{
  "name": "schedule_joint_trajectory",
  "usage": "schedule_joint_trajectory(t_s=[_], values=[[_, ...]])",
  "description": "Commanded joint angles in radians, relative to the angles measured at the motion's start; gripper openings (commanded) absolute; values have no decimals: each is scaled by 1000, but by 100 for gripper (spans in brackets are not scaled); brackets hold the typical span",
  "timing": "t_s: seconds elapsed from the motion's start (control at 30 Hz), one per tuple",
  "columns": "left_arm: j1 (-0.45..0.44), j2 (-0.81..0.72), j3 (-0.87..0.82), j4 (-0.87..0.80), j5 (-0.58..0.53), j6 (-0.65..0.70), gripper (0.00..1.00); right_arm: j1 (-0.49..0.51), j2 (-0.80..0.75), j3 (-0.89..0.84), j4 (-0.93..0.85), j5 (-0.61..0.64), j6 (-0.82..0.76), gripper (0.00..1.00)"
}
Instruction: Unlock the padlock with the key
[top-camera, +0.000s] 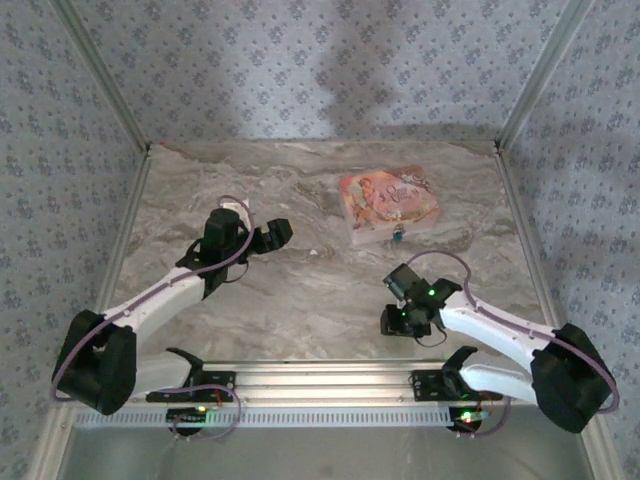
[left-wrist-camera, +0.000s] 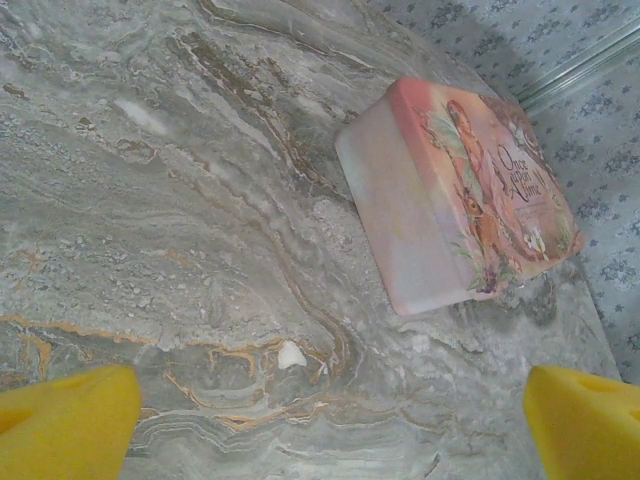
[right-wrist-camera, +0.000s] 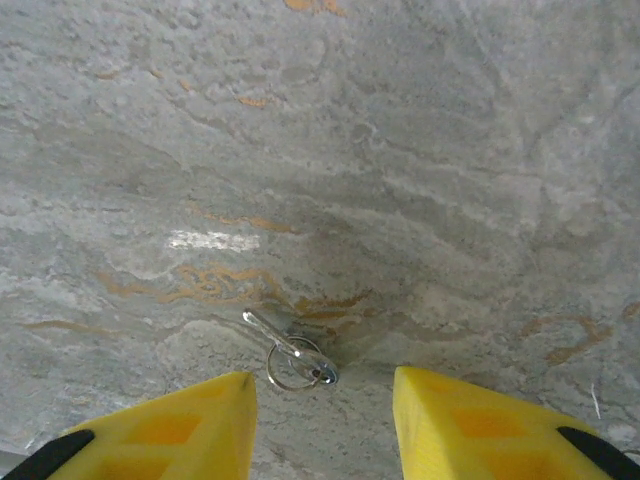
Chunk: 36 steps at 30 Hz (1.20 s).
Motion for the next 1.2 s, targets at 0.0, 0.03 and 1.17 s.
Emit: schedule_joint_trajectory(t_s=[0.0,0.03,1.17], values=[[-5,-8,24,4,-12,-4,98,10,20,21,-1,18,22,40],[-6,-9,22,3,-13,-3,98,13,25,21,0,18,24,39],[-4,-68,36,-12,12,1,98,7,-94,47,128,-27,-118,1]])
